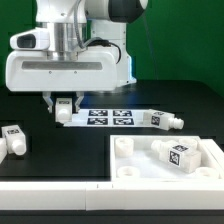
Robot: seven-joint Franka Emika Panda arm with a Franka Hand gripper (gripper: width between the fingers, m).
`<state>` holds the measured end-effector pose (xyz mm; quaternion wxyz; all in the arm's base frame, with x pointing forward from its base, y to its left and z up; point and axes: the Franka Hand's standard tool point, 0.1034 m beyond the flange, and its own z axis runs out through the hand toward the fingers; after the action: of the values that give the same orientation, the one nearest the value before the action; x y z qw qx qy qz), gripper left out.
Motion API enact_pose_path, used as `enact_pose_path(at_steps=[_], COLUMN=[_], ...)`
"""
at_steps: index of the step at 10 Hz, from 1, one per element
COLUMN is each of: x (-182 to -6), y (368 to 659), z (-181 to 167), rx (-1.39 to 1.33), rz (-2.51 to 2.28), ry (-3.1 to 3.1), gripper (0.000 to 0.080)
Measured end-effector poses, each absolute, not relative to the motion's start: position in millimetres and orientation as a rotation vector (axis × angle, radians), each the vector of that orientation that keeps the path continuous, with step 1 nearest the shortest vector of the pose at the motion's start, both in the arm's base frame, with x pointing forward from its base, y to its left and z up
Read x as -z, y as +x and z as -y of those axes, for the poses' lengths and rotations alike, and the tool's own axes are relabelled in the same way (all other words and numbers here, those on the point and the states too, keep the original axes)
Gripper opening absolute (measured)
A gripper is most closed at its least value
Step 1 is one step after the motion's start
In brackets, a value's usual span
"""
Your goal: Assemble square table
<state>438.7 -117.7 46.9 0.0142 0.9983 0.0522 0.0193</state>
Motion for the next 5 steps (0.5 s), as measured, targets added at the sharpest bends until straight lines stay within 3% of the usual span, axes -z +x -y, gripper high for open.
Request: enact_pose_path(at_steps=[2, 5], x=[-20.9, -8.3], y=[416, 401], z=[140, 152], rx=[0.009, 0.05], rz=[-0.131, -0.113], ry=[3.104, 3.104], gripper=[0.0263, 0.0263])
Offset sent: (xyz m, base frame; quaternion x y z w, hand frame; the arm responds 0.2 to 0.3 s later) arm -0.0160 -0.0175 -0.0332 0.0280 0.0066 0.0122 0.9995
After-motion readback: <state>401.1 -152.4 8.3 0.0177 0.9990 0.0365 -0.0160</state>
